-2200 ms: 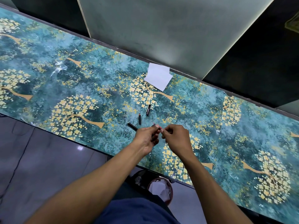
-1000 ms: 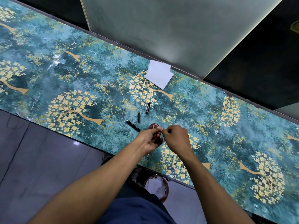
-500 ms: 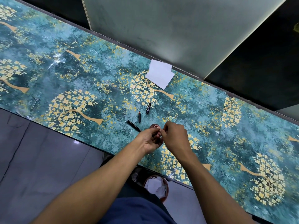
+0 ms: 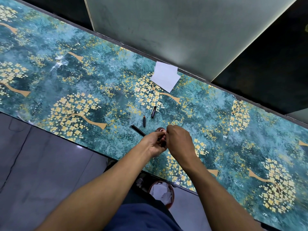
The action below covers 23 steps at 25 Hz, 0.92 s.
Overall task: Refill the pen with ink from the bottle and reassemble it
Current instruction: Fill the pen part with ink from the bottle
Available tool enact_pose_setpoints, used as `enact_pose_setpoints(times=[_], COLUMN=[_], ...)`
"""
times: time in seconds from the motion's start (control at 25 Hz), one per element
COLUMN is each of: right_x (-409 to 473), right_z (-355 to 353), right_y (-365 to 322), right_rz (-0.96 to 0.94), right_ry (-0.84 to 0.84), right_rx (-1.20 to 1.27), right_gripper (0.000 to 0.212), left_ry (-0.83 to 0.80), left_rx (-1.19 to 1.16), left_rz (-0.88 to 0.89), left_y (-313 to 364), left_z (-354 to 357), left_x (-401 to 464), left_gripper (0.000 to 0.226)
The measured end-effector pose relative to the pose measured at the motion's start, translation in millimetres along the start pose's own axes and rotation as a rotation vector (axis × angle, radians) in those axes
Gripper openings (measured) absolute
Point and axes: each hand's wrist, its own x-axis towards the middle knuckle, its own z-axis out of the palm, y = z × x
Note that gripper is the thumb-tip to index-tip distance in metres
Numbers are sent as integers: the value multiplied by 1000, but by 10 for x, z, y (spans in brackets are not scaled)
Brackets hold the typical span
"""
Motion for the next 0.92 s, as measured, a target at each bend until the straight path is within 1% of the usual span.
enact_pose_setpoints(times=[0.28, 0.44, 0.52, 0.6, 0.72, 0.92], right_x=[25, 27, 6, -20, -11, 11], right_z=[17, 33, 31, 5, -68, -116], right_y=[-28, -9, 12, 31, 20, -27], right_rz=[-36, 28, 19, 0, -15, -8], right_ry=[-16, -74, -76, -70, -100, -75], right_rx=[-121, -59, -48, -13, 40, 60], right_gripper=[19, 22, 22, 19, 8, 4], left_ry=[-8, -1, -7, -12, -21, -3], left_rx=[-43, -47, -95, -147, -112, -49], left_rz=[-7, -19, -28, -37, -50, -33], left_y=[9, -8, -3, 7, -16, -8], left_z=[33, 42, 51, 51, 54, 73], left_x=[-17, -28, -27, -33, -37, -28], left_gripper=[15, 11, 10, 12, 17, 21])
